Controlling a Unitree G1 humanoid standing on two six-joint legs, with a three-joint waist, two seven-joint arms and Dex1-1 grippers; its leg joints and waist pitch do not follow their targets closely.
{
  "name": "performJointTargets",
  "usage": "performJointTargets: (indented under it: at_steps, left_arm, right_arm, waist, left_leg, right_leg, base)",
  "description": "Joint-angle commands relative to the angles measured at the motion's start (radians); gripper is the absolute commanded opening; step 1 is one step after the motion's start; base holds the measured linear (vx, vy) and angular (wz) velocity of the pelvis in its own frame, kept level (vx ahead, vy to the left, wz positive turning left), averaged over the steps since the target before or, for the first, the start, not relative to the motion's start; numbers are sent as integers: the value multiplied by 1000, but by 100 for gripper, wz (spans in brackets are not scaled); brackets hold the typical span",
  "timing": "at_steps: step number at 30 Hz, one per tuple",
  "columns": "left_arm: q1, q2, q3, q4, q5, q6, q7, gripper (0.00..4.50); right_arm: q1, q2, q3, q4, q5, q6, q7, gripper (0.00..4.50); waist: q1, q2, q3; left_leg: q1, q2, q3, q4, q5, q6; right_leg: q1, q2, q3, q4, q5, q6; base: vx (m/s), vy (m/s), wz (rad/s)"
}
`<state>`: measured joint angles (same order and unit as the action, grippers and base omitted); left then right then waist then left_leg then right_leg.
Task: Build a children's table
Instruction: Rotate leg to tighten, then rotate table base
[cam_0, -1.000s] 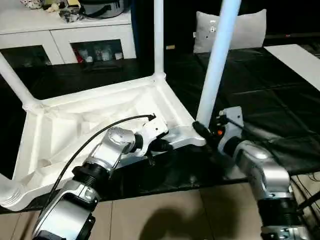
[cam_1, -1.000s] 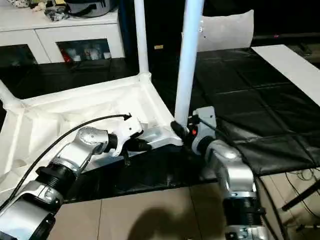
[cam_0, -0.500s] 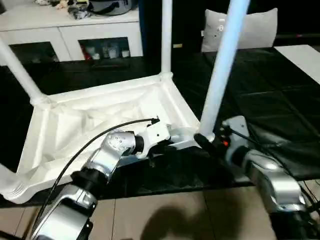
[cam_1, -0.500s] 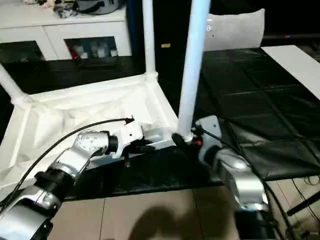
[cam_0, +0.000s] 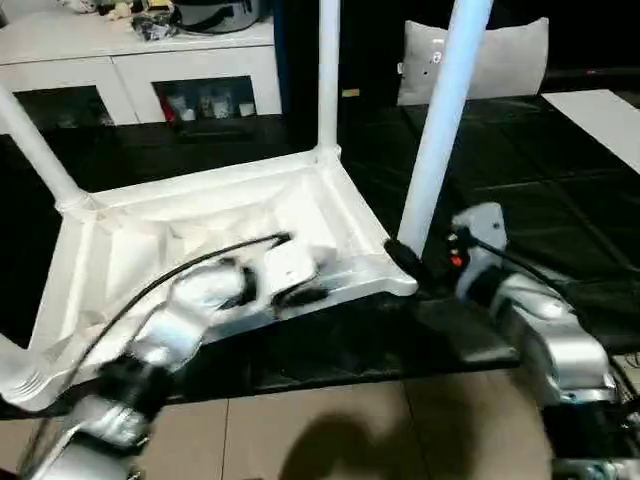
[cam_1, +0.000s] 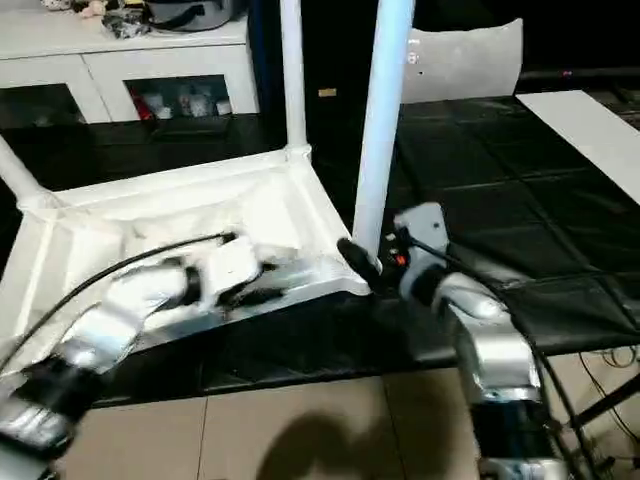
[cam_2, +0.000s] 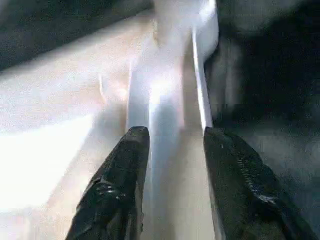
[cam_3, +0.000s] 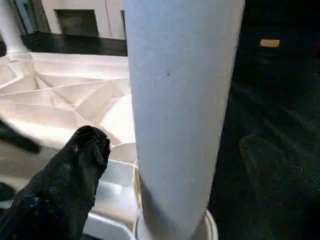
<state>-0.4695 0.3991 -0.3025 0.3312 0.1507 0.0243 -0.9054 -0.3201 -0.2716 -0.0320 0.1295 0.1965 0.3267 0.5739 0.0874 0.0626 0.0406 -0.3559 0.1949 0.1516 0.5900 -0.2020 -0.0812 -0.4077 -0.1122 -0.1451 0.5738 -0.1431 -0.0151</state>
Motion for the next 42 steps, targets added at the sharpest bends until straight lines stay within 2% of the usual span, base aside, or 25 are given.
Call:
performJointTargets:
  at_steps: [1,4,7,8,9,11,12,13,14,15,16,17,18,22,25,28,33,35,37,42]
  left_arm:
    - [25,32,-8,-64,12,58,-29,192]
    - [62,65,-16,-125,10,112,-59,192]
    - [73,76,-16,-127,29,114,-51,192]
    - [72,85,-16,-112,59,112,-12,192]
    - [71,88,-16,-106,69,112,1,192]
    - [69,89,-12,-96,79,102,25,192]
    - [63,89,-2,-81,94,83,72,192]
    - [63,89,-2,-81,94,83,72,192]
    - [62,91,2,-84,101,83,96,192]
    - [62,92,2,-85,101,84,98,192]
    - [62,91,6,-87,101,91,105,192]
    - [61,91,10,-87,102,97,110,192]
    - [61,91,12,-83,105,99,113,192]
    - [45,78,9,-25,129,86,177,192]
    - [29,68,9,7,147,85,228,192]
    - [14,49,16,30,152,90,275,192]
    - [-11,17,8,69,173,85,345,192]
    - [-24,-24,15,82,160,87,379,192]
    - [-27,-46,20,81,150,84,398,192]
    - [-4,-101,62,53,96,90,450,192]
  right_arm:
    - [-21,18,6,21,-19,3,-42,450]
    - [-39,36,-2,60,-32,12,-95,450]
    - [-56,51,-23,102,-51,8,-166,450]
    - [-70,63,-50,135,-54,17,-220,450]
    - [-74,67,-60,147,-56,20,-240,450]
    - [-79,69,-74,161,-53,25,-263,450]
    - [-89,81,-116,188,-34,43,-314,450]
    - [-89,81,-116,188,-34,43,-314,450]
    - [-95,89,-144,205,-10,50,-335,450]
    - [-96,89,-146,206,-9,51,-336,450]
    - [-98,86,-151,212,-10,48,-346,450]
    - [-100,82,-156,217,-14,44,-358,450]
    - [-103,78,-163,222,-16,38,-370,450]
    - [-123,60,-217,264,-22,6,-455,450]
    - [-127,54,-242,273,-24,-9,-496,450]
    - [-123,37,-255,288,-35,-29,-528,450]
    - [-121,17,-286,310,-38,-64,-577,450]
    - [-119,8,-298,315,-39,-74,-593,450]
    - [-118,3,-301,322,-37,-81,-599,450]
    - [-98,-10,-270,302,-39,-106,-552,450]
  waist:
    - [2,-15,-62]
    - [3,-12,-59]
    - [2,-11,-56]
    - [3,-8,-57]
    - [0,-10,-57]
    - [-2,-11,-56]
    - [0,-10,-57]
    - [-1,-10,-56]
    - [0,-14,-58]
    - [1,-12,-58]
    - [1,-11,-58]
    - [1,-4,-58]
    - [0,-8,-59]
    - [4,-8,-60]
    - [10,-8,-60]
    - [19,-6,-62]
    - [21,-9,-67]
    - [22,-5,-70]
    - [22,-8,-71]
    - [20,-6,-69]
  left_leg:
    - [-5,30,0,-76,-188,37]
    - [-3,29,0,-79,-209,26]
    - [-1,25,1,-79,-229,18]
    - [1,24,1,-79,-235,15]
    - [-3,23,-1,-81,-238,13]
    - [-1,22,-1,-81,-246,12]
    - [2,22,0,-80,-247,13]
    - [4,21,1,-80,-252,13]
    - [6,22,2,-79,-250,11]
    - [8,22,1,-80,-250,11]
    - [6,23,1,-81,-247,10]
    - [6,23,1,-81,-247,7]
    - [5,22,2,-80,-246,7]
    - [7,18,5,-79,-242,6]
    - [6,17,5,-78,-233,6]
    - [11,18,5,-77,-235,3]
    - [3,16,5,-73,-194,8]
    - [-1,15,5,-69,-167,13]
    - [-3,14,6,-67,-154,22]
    - [-10,13,8,-64,-156,47]
  right_leg:
    - [58,-49,58,-67,-381,-108]
    - [55,-48,60,-65,-379,-121]
    - [53,-45,60,-71,-403,-114]
    - [53,-47,60,-72,-409,-110]
    - [56,-45,59,-69,-405,-108]
    - [56,-44,60,-71,-418,-97]
    - [52,-43,62,-72,-419,-96]
    - [50,-43,63,-74,-424,-98]
    - [49,-43,65,-73,-416,-101]
    - [48,-44,67,-71,-410,-105]
    - [49,-40,70,-66,-381,-116]
    - [49,-40,72,-64,-376,-117]
    - [50,-39,72,-64,-363,-120]
    - [49,-38,75,-63,-354,-127]
    - [49,-39,74,-66,-369,-113]
    - [47,-38,74,-66,-369,-107]
    - [54,-36,74,-57,-295,-121]
    - [57,-37,74,-51,-251,-138]
    - [60,-37,73,-50,-230,-148]
    - [61,-38,68,-58,-267,-142]
  base:
    - [0,0,0]
    - [0,0,0]
    - [0,0,0]
    - [0,0,0]
    - [0,0,0]
    - [0,0,0]
    - [0,0,0]
    - [0,0,0]
    - [0,0,0]
    - [0,0,0]
    - [0,0,0]
    - [0,0,0]
    - [0,0,0]
    - [0,0,0]
    - [0,0,0]
    - [0,0,0]
    - [0,0,0]
    - [0,0,0]
    - [0,0,0]
    - [0,0,0]
